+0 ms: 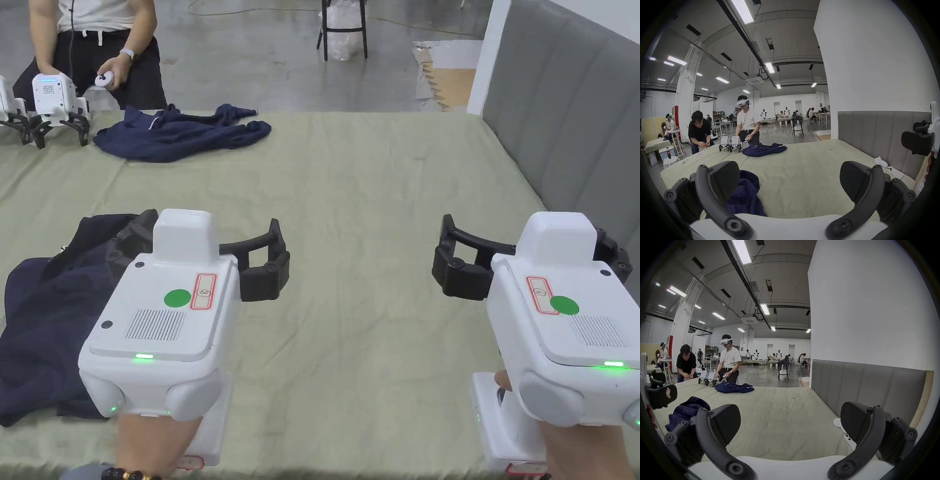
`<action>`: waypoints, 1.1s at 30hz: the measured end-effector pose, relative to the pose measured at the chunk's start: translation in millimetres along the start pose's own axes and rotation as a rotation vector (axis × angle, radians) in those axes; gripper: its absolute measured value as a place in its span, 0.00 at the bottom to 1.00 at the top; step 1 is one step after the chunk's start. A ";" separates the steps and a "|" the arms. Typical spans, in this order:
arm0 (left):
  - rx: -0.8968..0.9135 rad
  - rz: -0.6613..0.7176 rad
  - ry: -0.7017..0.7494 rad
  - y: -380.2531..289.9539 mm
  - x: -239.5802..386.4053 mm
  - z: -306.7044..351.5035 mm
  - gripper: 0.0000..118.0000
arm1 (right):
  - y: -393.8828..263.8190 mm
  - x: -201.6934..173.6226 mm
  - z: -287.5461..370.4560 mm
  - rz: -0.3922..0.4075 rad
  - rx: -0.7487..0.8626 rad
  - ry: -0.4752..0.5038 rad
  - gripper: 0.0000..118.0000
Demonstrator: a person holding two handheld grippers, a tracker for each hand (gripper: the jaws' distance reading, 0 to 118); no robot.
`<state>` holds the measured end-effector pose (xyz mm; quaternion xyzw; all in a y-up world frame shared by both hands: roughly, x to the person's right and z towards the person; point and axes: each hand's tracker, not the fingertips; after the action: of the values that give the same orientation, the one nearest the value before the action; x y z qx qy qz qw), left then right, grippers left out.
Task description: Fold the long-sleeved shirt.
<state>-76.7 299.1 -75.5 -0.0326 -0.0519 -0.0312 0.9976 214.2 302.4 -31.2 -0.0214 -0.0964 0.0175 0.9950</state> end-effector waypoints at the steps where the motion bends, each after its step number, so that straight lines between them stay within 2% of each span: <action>1: 0.000 -0.002 -0.002 -0.1 0.1 0.0 0.94 | -0.2 -0.2 0.1 -0.001 0.000 0.001 1.00; 15: 0.004 -0.004 -0.003 0.5 2.1 -0.8 0.94 | 1.1 1.0 -0.4 -0.008 -0.018 -0.005 1.00; 17: -0.014 0.007 -0.013 2.7 0.7 0.9 0.90 | 2.2 3.5 -0.8 -0.027 -0.047 0.017 0.99; 18: -0.011 0.016 -0.018 4.2 -0.1 2.6 0.75 | 2.8 5.1 0.0 -0.043 -0.056 0.028 0.90; 19: 0.001 0.017 -0.010 3.6 0.3 2.8 0.30 | 3.4 6.0 0.3 -0.046 -0.056 0.028 0.52; 20: -0.006 -0.006 0.025 3.4 1.5 0.2 0.07 | 3.1 5.2 -0.9 -0.041 -0.060 0.016 0.11; 21: -0.012 -0.032 0.096 2.5 1.0 -2.7 0.09 | 2.8 3.9 -2.8 -0.014 -0.087 -0.046 0.02; 22: -0.008 -0.014 0.050 1.3 -1.6 -2.5 0.09 | 2.9 4.2 -2.7 -0.024 -0.080 -0.061 0.02; 24: -0.016 0.028 0.034 -0.1 -11.0 -2.7 0.09 | 2.8 9.5 -2.5 -0.043 -0.088 -0.017 0.02; 28: 0.007 0.021 0.097 -2.9 -30.4 1.8 0.09 | 5.3 -1.6 -8.8 -0.046 -0.097 -0.027 0.02; 31: 0.021 0.024 0.191 -2.4 -59.0 14.2 0.09 | 8.0 -31.2 -15.4 -0.044 -0.088 0.082 0.02; 33: 0.023 0.038 0.255 -3.0 -83.4 26.7 0.09 | 9.2 -63.9 -20.3 -0.028 -0.082 0.163 0.01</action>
<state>-162.4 302.9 -57.6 -0.0180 0.0759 -0.0156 0.9968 155.2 308.3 -63.7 -0.0622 -0.0159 -0.0021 0.9979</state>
